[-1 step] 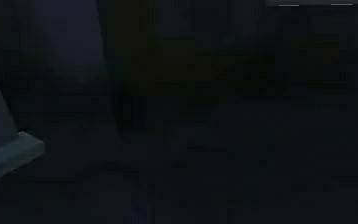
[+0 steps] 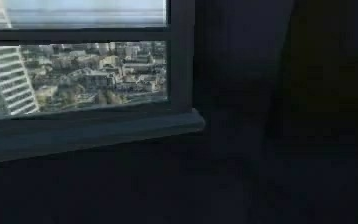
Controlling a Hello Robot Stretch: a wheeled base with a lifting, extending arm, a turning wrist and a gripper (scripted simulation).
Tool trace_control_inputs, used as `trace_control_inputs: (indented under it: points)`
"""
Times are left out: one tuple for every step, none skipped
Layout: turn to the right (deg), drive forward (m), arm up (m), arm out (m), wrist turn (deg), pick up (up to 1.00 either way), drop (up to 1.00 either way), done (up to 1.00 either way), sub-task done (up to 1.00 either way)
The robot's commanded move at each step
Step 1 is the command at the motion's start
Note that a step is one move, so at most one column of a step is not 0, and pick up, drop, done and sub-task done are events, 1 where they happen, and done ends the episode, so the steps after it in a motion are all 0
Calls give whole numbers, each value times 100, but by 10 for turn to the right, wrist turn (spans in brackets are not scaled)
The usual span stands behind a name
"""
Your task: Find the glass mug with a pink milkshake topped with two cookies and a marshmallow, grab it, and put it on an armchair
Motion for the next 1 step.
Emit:
trace_control_inputs:
  points:
    - [-270, 0, 0, 0, 0, 0, 0, 0, 0]
